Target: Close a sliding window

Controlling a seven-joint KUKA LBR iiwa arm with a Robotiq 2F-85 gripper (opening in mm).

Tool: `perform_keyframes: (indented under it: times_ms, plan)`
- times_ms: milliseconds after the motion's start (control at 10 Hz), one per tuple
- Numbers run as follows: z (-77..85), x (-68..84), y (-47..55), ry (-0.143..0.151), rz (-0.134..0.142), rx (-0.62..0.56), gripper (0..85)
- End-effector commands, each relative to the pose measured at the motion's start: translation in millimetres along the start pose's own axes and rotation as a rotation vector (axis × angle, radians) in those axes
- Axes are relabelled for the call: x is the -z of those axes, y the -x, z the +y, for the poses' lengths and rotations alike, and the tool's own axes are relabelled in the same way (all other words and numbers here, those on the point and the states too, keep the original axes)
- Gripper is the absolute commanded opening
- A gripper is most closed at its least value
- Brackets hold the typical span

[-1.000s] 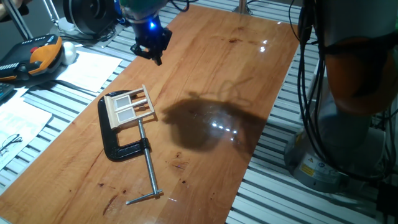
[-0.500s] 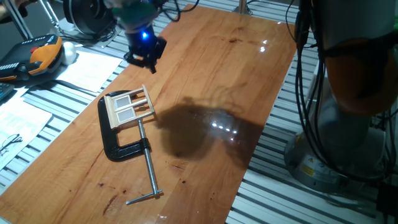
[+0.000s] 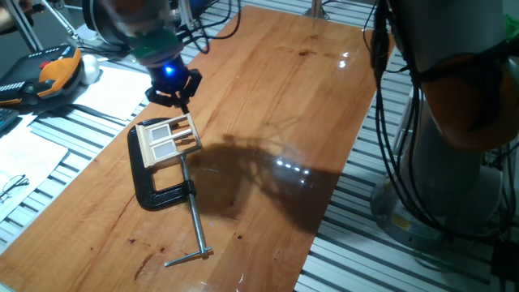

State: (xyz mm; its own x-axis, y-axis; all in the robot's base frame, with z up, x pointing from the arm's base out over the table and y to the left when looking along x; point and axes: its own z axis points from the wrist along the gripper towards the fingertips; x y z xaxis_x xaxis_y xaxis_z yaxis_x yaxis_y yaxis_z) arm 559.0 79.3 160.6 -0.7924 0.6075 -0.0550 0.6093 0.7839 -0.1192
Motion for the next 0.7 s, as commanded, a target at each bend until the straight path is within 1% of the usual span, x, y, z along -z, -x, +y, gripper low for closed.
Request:
perform_keyframes:
  times_ms: [0, 100, 200, 300, 400, 500, 600]
  plan:
    - [3.0, -3.7, -0.9, -0.003, -0.005, -0.010, 0.0]
    - [7.4, -7.8, -2.1, -0.003, -0.002, -0.025, 0.0]
    - [12.9, -10.9, -1.6, 0.004, 0.016, -0.043, 0.0]
    - [19.1, -14.7, -1.5, 0.003, 0.022, -0.064, 0.0]
    - [25.4, -17.6, -2.5, -0.018, 0.008, -0.082, 0.0]
    - [30.8, -20.6, -3.4, -0.027, 0.000, -0.098, 0.0]
    - [34.9, -24.5, -3.1, -0.025, 0.004, -0.113, 0.0]
